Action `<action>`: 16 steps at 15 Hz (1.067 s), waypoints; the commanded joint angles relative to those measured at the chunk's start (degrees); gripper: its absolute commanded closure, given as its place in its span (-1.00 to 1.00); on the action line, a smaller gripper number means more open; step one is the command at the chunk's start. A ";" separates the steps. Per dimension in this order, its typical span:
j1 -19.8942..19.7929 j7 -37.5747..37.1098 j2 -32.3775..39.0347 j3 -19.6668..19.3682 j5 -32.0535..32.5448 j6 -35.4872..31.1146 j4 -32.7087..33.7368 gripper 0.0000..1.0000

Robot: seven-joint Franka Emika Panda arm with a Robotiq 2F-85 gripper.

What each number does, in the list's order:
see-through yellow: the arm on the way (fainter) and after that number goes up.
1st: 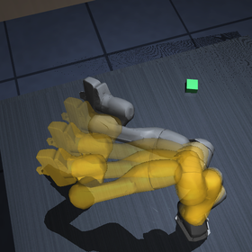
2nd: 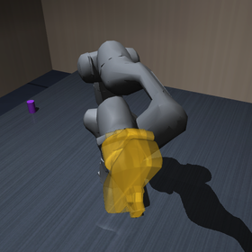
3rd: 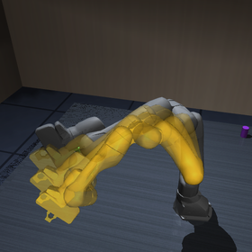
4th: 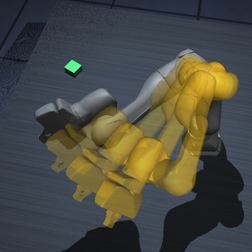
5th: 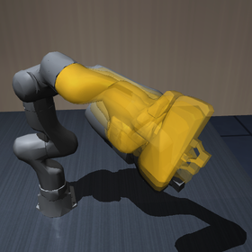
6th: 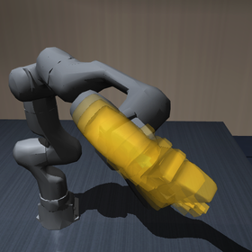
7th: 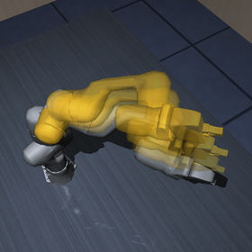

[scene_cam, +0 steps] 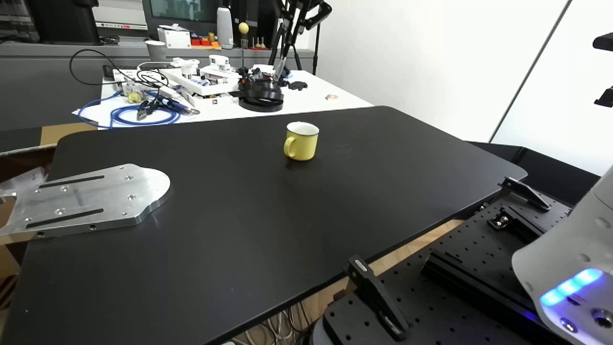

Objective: Pick the marker from the cup and put it on the table

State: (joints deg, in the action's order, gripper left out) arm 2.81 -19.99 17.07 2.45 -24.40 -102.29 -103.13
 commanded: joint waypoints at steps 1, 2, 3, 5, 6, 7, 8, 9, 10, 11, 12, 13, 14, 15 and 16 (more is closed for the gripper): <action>4.40 2.11 -5.45 2.18 6.12 -2.75 -6.35 0.96; 5.55 2.46 -6.32 2.80 8.23 -4.08 -7.74 0.96; 6.78 2.39 -7.11 3.47 10.62 -5.89 -9.30 0.96; 8.81 2.40 -8.41 4.64 15.45 -10.70 -12.88 0.96; 9.54 2.25 -8.94 5.12 17.50 -13.54 -14.76 0.96; 10.17 1.75 -9.22 5.54 19.31 -16.55 -16.88 0.96; 10.61 1.55 -9.38 5.95 20.46 -19.42 -18.84 0.96; 10.93 1.22 -9.38 6.28 21.33 -22.04 -20.76 0.96; 11.20 0.89 -9.30 6.54 22.05 -24.65 -22.51 0.96; 11.45 0.59 -9.00 6.74 22.77 -27.01 -24.20 0.96; 11.61 0.38 -8.75 6.87 23.20 -29.41 -25.74 0.96; 11.75 0.08 -8.39 6.96 23.35 -31.48 -27.19 0.96; 11.80 -0.36 -8.07 7.02 23.36 -33.85 -28.67 0.96; 11.89 -0.73 -7.63 6.99 23.43 -35.75 -30.01 0.96; 12.00 -1.19 -7.08 6.89 23.62 -37.70 -31.22 0.96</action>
State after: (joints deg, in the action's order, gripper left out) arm 14.61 -18.45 10.25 9.31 -2.16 -135.20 -130.30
